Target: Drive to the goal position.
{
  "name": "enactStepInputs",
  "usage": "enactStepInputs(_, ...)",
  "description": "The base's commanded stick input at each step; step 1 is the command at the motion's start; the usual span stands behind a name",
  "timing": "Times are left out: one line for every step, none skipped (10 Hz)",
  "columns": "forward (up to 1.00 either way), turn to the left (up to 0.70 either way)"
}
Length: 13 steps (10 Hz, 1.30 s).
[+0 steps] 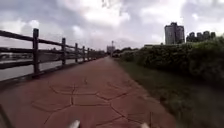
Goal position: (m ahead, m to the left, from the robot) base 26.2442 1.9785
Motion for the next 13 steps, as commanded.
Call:
enactStepInputs(0.70, 0.29)
enactStepInputs(0.70, 0.35)
enactStepInputs(0.70, 0.08)
enactStepInputs(0.70, 0.00)
enactStepInputs(0.70, 0.00)
enactStepInputs(0.70, 0.00)
enactStepInputs(0.70, 0.00)
enactStepInputs(0.70, 0.00)
enactStepInputs(0.70, 0.00)
enactStepInputs(0.70, 0.00)
enactStepInputs(0.70, 0.26)
enactStepInputs(0.70, 0.35)
enactStepInputs(0.70, 0.35)
